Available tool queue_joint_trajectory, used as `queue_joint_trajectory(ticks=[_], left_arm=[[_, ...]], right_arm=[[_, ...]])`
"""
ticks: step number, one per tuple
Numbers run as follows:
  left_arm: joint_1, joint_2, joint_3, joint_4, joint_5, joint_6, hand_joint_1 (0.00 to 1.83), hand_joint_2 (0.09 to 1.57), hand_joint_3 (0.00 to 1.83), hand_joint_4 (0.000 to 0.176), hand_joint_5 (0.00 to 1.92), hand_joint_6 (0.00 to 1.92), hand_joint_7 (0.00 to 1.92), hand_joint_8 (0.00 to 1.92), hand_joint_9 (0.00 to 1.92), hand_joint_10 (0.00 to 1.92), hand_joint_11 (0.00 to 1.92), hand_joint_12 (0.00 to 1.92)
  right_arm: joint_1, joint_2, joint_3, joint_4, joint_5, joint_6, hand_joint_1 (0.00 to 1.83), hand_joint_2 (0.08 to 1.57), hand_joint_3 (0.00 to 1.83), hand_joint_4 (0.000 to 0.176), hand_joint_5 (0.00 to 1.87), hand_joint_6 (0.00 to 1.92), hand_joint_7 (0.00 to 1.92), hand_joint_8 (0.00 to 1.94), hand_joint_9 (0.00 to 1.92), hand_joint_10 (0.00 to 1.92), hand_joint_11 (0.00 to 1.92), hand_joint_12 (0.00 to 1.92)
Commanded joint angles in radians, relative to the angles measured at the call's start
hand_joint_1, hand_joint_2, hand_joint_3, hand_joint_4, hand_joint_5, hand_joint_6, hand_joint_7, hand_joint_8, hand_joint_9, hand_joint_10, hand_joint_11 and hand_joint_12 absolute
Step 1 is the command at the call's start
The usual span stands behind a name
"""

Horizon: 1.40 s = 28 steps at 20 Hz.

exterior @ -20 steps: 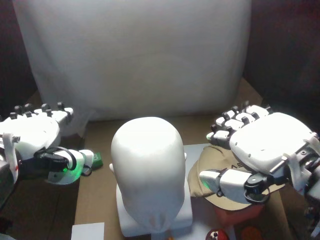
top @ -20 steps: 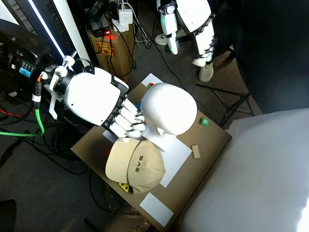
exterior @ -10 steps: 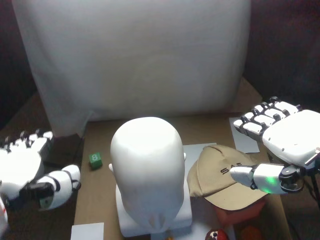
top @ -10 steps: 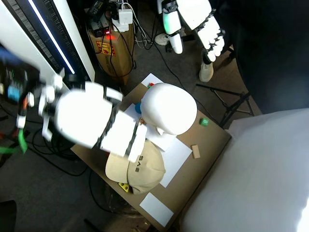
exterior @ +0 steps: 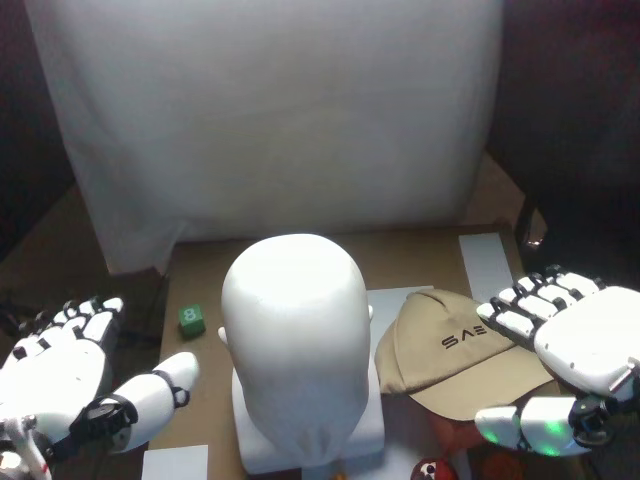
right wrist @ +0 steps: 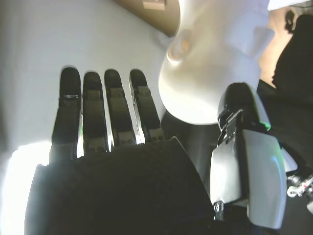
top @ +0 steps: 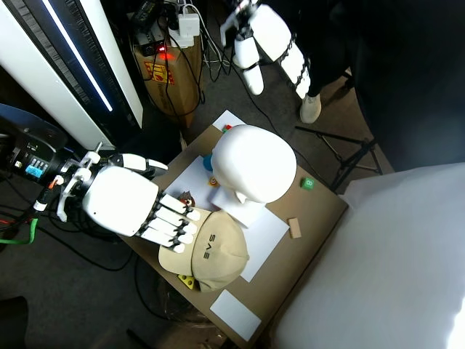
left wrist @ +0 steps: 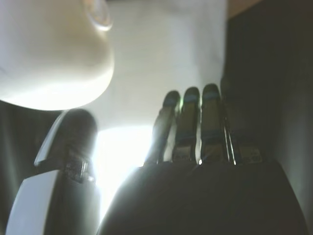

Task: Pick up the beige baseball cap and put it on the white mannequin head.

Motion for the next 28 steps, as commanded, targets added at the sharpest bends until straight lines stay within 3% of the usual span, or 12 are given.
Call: queue_joint_trajectory(ticks=[1, 3, 4, 5, 6, 11, 15, 28], left_arm=[[0.005, -0.011, 0.016, 0.076, -0.09, -0.009, 0.0, 1.16, 0.0, 0.0, 0.04, 0.0, 0.02, 0.0, 0.0, 0.0, 0.0, 0.31], [0.03, -0.042, 0.054, 0.147, -0.112, -0.016, 0.0, 1.15, 0.0, 0.0, 0.03, 0.0, 0.0, 0.0, 0.0, 0.0, 0.0, 0.27], [0.043, -0.054, 0.065, 0.15, -0.136, -0.032, 0.0, 1.15, 0.0, 0.0, 0.06, 0.01, 0.04, 0.01, 0.0, 0.0, 0.0, 0.3], [0.061, -0.066, 0.078, 0.174, -0.158, -0.032, 0.0, 1.15, 0.0, 0.0, 0.09, 0.01, 0.07, 0.01, 0.02, 0.01, 0.0, 0.34], [0.08, -0.075, 0.095, 0.221, -0.164, -0.039, 0.0, 1.15, 0.0, 0.0, 0.09, 0.01, 0.07, 0.01, 0.03, 0.01, 0.0, 0.35], [0.125, -0.101, 0.16, 0.339, -0.171, -0.074, 0.0, 1.15, 0.0, 0.0, 0.08, 0.0, 0.07, 0.0, 0.03, 0.0, 0.0, 0.36], [0.143, -0.134, 0.208, 0.427, -0.238, -0.074, 0.0, 1.15, 0.0, 0.0, 0.08, 0.0, 0.06, 0.0, 0.04, 0.0, 0.0, 0.35], [0.17, -0.18, 0.242, 0.43, -0.222, -0.1, 0.0, 1.16, 0.0, 0.0, 0.07, 0.0, 0.04, 0.0, 0.02, 0.0, 0.0, 0.29]], right_arm=[[-0.004, -0.005, 0.012, -0.039, 0.093, 0.0, 0.0, 0.98, 0.0, 0.016, 0.0, 0.0, 0.0, 0.0, 0.0, 0.0, 0.0, 0.19], [-0.02, -0.026, 0.042, -0.048, 0.081, 0.0, 0.0, 0.98, 0.0, 0.009, 0.01, 0.0, 0.02, 0.0, 0.0, 0.0, 0.0, 0.29], [-0.026, -0.042, 0.064, -0.058, 0.075, 0.0, 0.81, 1.02, 0.01, 0.0, 0.09, 0.02, 0.07, 0.01, 0.04, 0.01, 0.0, 0.41], [-0.029, -0.06, 0.09, -0.066, 0.065, 0.0, 1.13, 1.08, 0.03, 0.0, 0.09, 0.01, 0.1, 0.01, 0.07, 0.01, 0.0, 0.48], [-0.032, -0.075, 0.111, -0.067, 0.054, 0.0, 1.23, 1.1, 0.03, 0.0, 0.09, 0.01, 0.11, 0.01, 0.08, 0.01, 0.0, 0.5], [-0.061, -0.131, 0.19, -0.1, 0.054, 0.003, 1.3, 1.11, 0.02, 0.0, 0.1, 0.01, 0.1, 0.0, 0.08, 0.0, 0.0, 0.49], [-0.077, -0.191, 0.271, -0.103, 0.041, 0.024, 1.39, 1.12, 0.02, 0.0, 0.1, 0.0, 0.1, 0.0, 0.08, 0.0, 0.0, 0.48], [-0.083, -0.419, 0.529, -0.126, 0.009, 0.093, 1.42, 1.15, 0.02, 0.0, 0.11, 0.0, 0.11, 0.0, 0.08, 0.0, 0.0, 0.5]])
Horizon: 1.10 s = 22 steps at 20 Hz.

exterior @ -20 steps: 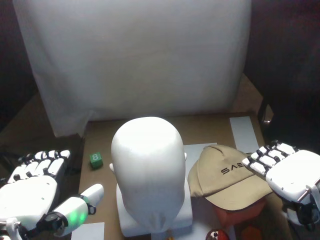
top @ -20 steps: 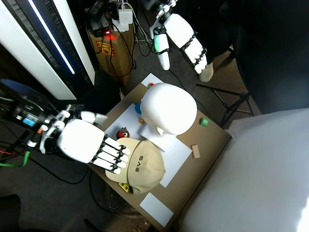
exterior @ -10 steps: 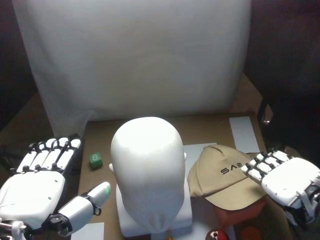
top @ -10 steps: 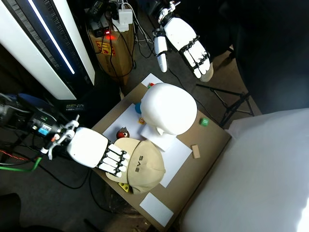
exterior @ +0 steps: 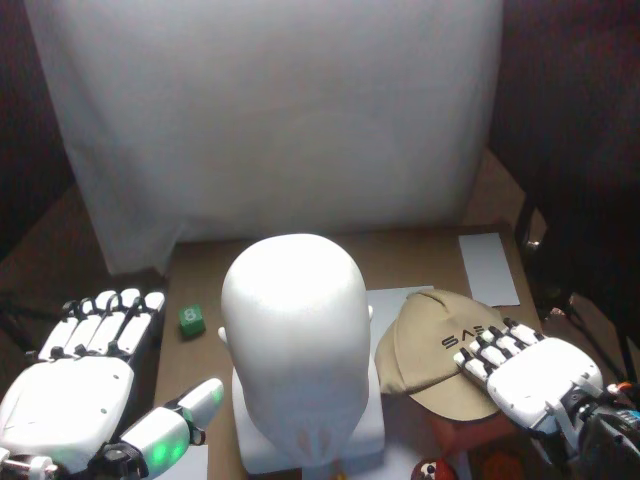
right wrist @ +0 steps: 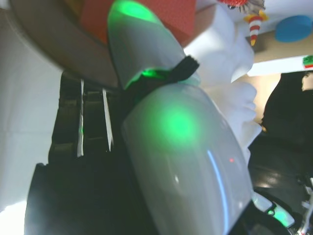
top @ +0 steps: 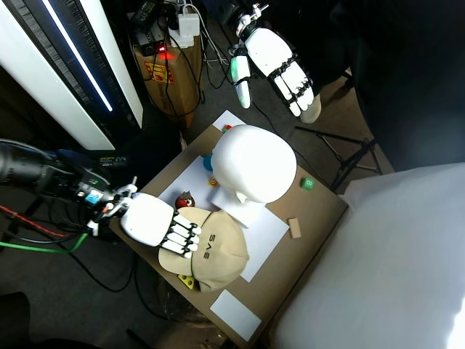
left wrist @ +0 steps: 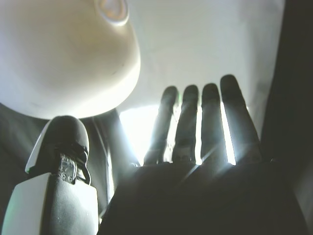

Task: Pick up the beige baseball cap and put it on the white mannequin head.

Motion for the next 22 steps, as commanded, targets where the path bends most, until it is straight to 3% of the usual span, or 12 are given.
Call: queue_joint_trajectory(ticks=[1, 9, 20, 22], left_arm=[[-0.003, -0.005, 0.01, 0.044, -0.097, -0.006, 0.0, 1.16, 0.0, 0.0, 0.07, 0.0, 0.04, 0.0, 0.02, 0.0, 0.0, 0.29], [-0.004, -0.028, 0.033, 0.044, -0.095, -0.012, 0.0, 1.16, 0.0, 0.0, 0.09, 0.0, 0.05, 0.0, 0.03, 0.0, 0.0, 0.31], [-0.006, -0.032, 0.043, 0.053, -0.085, -0.031, 0.0, 1.16, 0.0, 0.0, 0.09, 0.0, 0.06, 0.0, 0.03, 0.0, 0.0, 0.32], [-0.004, -0.034, 0.043, 0.052, -0.085, -0.033, 0.0, 1.17, 0.0, 0.0, 0.09, 0.0, 0.06, 0.0, 0.04, 0.0, 0.0, 0.39]], right_arm=[[0.009, -0.008, 0.014, -0.029, 0.078, 0.003, 1.42, 1.15, 0.02, 0.0, 0.11, 0.0, 0.11, 0.0, 0.08, 0.0, 0.0, 0.5], [0.036, -0.091, 0.155, -0.036, 0.047, 0.039, 1.38, 1.16, 0.02, 0.0, 0.12, 0.0, 0.12, 0.0, 0.08, 0.0, 0.0, 0.5], [0.063, -0.106, 0.192, -0.035, 0.044, 0.061, 1.42, 1.17, 0.01, 0.0, 0.16, 0.01, 0.16, 0.01, 0.11, 0.01, 0.0, 0.55], [0.065, -0.107, 0.202, -0.036, 0.043, 0.065, 1.41, 1.17, 0.01, 0.0, 0.18, 0.01, 0.18, 0.01, 0.13, 0.01, 0.0, 0.57]])
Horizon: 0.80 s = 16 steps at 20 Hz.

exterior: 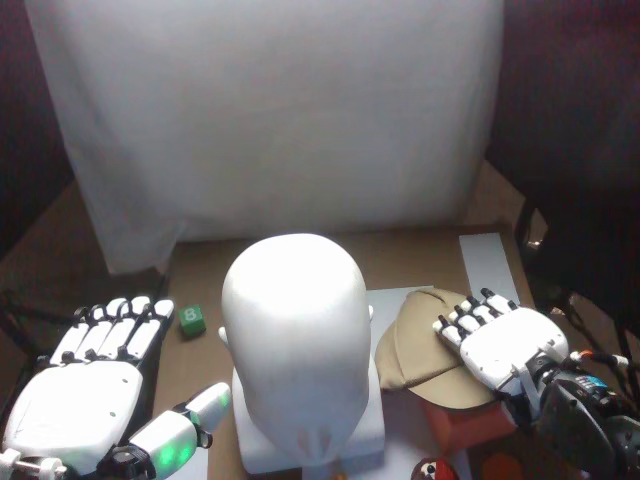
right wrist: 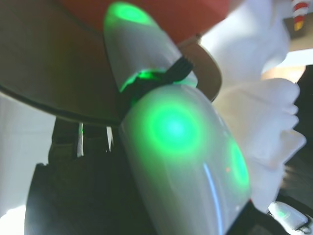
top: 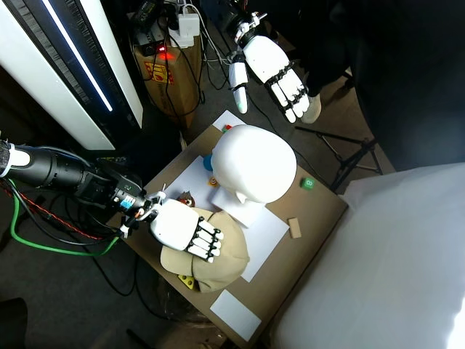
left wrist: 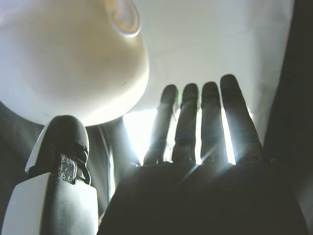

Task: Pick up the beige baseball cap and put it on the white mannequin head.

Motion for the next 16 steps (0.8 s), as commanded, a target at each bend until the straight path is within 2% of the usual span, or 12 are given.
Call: queue_joint_trajectory(ticks=[1, 3, 5, 6, 7, 8, 11, 12, 13, 16], left_arm=[[-0.004, -0.004, 0.006, 0.047, -0.105, -0.008, 0.0, 1.17, 0.0, 0.0, 0.09, 0.0, 0.06, 0.0, 0.04, 0.0, 0.0, 0.4], [-0.002, -0.004, 0.007, 0.047, -0.105, -0.008, 0.0, 1.17, 0.0, 0.0, 0.11, 0.0, 0.08, 0.01, 0.05, 0.0, 0.0, 0.43], [-0.001, -0.004, 0.006, 0.047, -0.105, -0.009, 0.0, 1.15, 0.0, 0.0, 0.11, 0.0, 0.09, 0.0, 0.05, 0.0, 0.0, 0.46], [-0.001, -0.004, 0.006, 0.046, -0.105, -0.01, 0.0, 1.15, 0.0, 0.0, 0.1, 0.0, 0.08, 0.0, 0.05, 0.0, 0.0, 0.42], [-0.001, -0.006, 0.006, 0.046, -0.105, -0.01, 0.0, 1.15, 0.0, 0.0, 0.1, 0.0, 0.08, 0.0, 0.05, 0.0, 0.0, 0.41], [-0.001, -0.007, 0.006, 0.045, -0.105, -0.011, 0.0, 1.16, 0.0, 0.0, 0.1, 0.0, 0.08, 0.0, 0.05, 0.0, 0.0, 0.41], [0.001, -0.009, 0.005, 0.041, -0.105, -0.017, 0.0, 1.17, 0.0, 0.0, 0.1, 0.0, 0.08, 0.0, 0.05, 0.0, 0.0, 0.39], [0.002, -0.009, 0.005, 0.04, -0.105, -0.017, 0.0, 1.16, 0.0, 0.0, 0.11, 0.0, 0.08, 0.0, 0.05, 0.0, 0.0, 0.39], [0.003, -0.009, 0.005, 0.039, -0.105, -0.017, 0.0, 1.16, 0.0, 0.0, 0.11, 0.0, 0.08, 0.0, 0.05, 0.0, 0.0, 0.39], [0.006, -0.007, 0.006, 0.042, -0.105, -0.022, 0.0, 1.16, 0.0, 0.0, 0.1, 0.0, 0.08, 0.0, 0.05, 0.0, 0.0, 0.35]], right_arm=[[0.008, 0.003, 0.01, -0.023, 0.082, 0.005, 1.42, 1.17, 0.01, 0.0, 0.19, 0.01, 0.18, 0.0, 0.13, 0.01, 0.0, 0.6], [0.012, 0.001, 0.018, -0.023, 0.068, 0.013, 1.43, 1.17, 0.01, 0.0, 0.22, 0.01, 0.22, 0.01, 0.16, 0.01, 0.0, 0.65], [0.012, 0.0, 0.018, -0.023, 0.066, 0.014, 1.37, 1.18, 0.01, 0.0, 0.3, 0.02, 0.3, 0.01, 0.25, 0.02, 0.0, 0.8], [0.011, 0.0, 0.018, -0.023, 0.066, 0.014, 1.34, 1.19, 0.01, 0.0, 0.41, 0.03, 0.41, 0.01, 0.36, 0.03, 0.0, 0.99], [0.011, 0.0, 0.018, -0.023, 0.066, 0.014, 1.34, 1.19, 0.0, 0.0, 0.5, 0.03, 0.51, 0.01, 0.45, 0.03, 0.04, 1.11], [0.01, 0.0, 0.018, -0.023, 0.066, 0.014, 1.34, 1.19, 0.0, 0.0, 0.57, 0.02, 0.59, 0.01, 0.53, 0.03, 0.09, 1.15], [0.008, 0.0, 0.018, -0.023, 0.066, 0.014, 1.3, 1.19, 0.0, 0.0, 0.81, 0.05, 0.87, 0.05, 0.86, 0.11, 0.41, 1.23], [0.009, 0.0, 0.018, -0.023, 0.067, 0.015, 1.44, 1.18, 0.0, 0.0, 0.73, 0.96, 0.84, 0.86, 0.8, 1.07, 0.68, 1.62], [0.01, 0.0, 0.018, -0.023, 0.069, 0.015, 1.46, 1.19, 0.0, 0.0, 0.7, 1.15, 0.8, 1.1, 0.76, 1.31, 0.7, 1.75], [0.016, -0.002, 0.018, -0.025, 0.086, 0.016, 1.47, 1.18, 0.0, 0.0, 0.74, 1.14, 0.81, 1.14, 0.78, 1.32, 0.72, 1.76]])
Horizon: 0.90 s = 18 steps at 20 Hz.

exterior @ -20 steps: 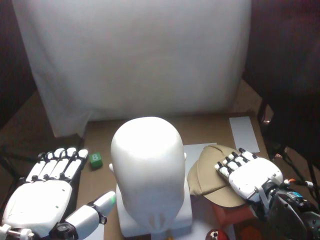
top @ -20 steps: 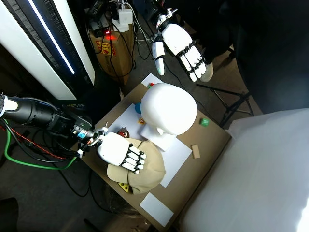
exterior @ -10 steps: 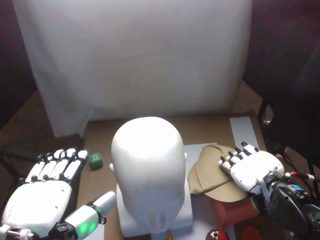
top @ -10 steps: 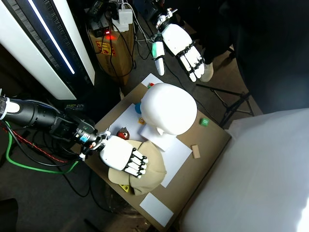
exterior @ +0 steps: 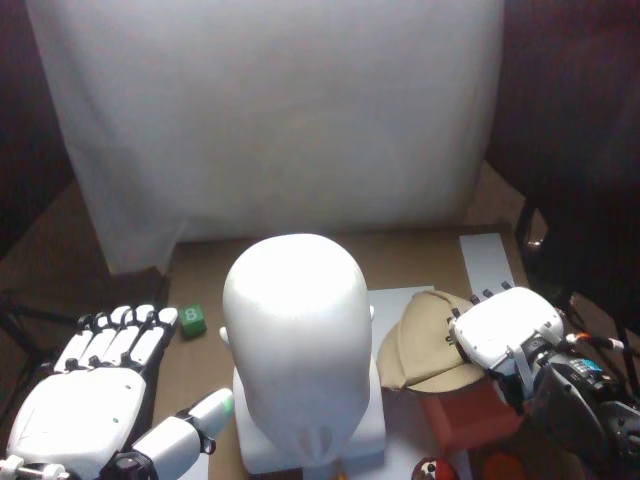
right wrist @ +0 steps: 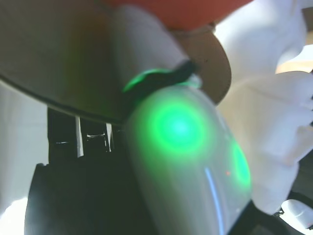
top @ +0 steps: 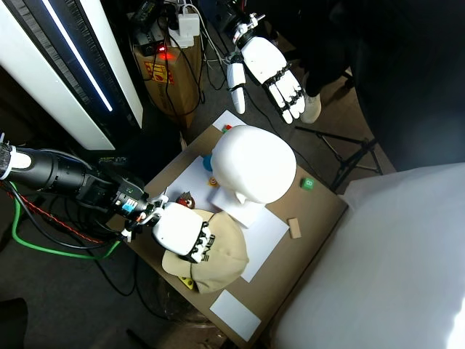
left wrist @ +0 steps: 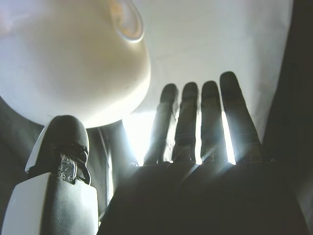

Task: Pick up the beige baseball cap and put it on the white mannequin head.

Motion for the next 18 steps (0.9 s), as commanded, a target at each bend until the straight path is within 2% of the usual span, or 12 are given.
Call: queue_joint_trajectory(ticks=[1, 6, 9, 13, 14, 18], left_arm=[[0.003, 0.004, 0.006, 0.045, -0.106, -0.009, 0.0, 1.16, 0.0, 0.0, 0.09, 0.0, 0.07, 0.0, 0.03, 0.0, 0.0, 0.31], [0.013, 0.002, 0.007, 0.047, -0.105, -0.028, 0.0, 1.16, 0.0, 0.0, 0.1, 0.0, 0.08, 0.0, 0.04, 0.0, 0.0, 0.35], [0.014, 0.001, 0.004, 0.036, -0.106, -0.033, 0.0, 1.16, 0.0, 0.0, 0.09, 0.0, 0.07, 0.0, 0.04, 0.0, 0.0, 0.33], [0.015, -0.001, 0.001, 0.033, -0.106, -0.034, 0.0, 1.16, 0.0, 0.0, 0.09, 0.0, 0.06, 0.0, 0.02, 0.0, 0.0, 0.25], [0.022, -0.001, 0.0, 0.028, -0.106, -0.049, 0.0, 1.16, 0.0, 0.0, 0.09, 0.0, 0.06, 0.0, 0.02, 0.0, 0.0, 0.24], [0.031, -0.001, -0.006, 0.028, -0.106, -0.064, 0.0, 1.16, 0.0, 0.0, 0.09, 0.0, 0.05, 0.0, 0.01, 0.0, 0.0, 0.22]], right_arm=[[-0.004, 0.0, 0.006, -0.008, 0.06, -0.001, 1.48, 1.16, 0.0, 0.0, 0.79, 1.02, 0.86, 1.08, 0.85, 1.27, 0.78, 1.72], [0.0, -0.004, 0.009, -0.036, 0.114, 0.027, 1.48, 1.14, 0.0, 0.0, 0.85, 0.89, 0.91, 1.02, 0.86, 1.27, 0.83, 1.67], [0.003, -0.006, 0.009, -0.06, 0.169, 0.056, 1.48, 1.14, 0.0, 0.0, 0.84, 0.91, 0.91, 1.01, 0.85, 1.29, 0.83, 1.69], [0.012, -0.01, 0.01, -0.123, 0.303, 0.093, 1.48, 1.14, 0.0, 0.0, 0.83, 0.89, 0.92, 1.0, 0.86, 1.28, 0.81, 1.71], [0.026, -0.016, 0.012, -0.169, 0.435, 0.099, 1.48, 1.14, 0.0, 0.0, 0.83, 0.89, 0.92, 1.0, 0.86, 1.28, 0.81, 1.71], [0.028, -0.016, 0.013, -0.235, 0.539, 0.129, 1.48, 1.14, 0.0, 0.0, 0.84, 0.88, 0.92, 1.0, 0.88, 1.26, 0.81, 1.71]])
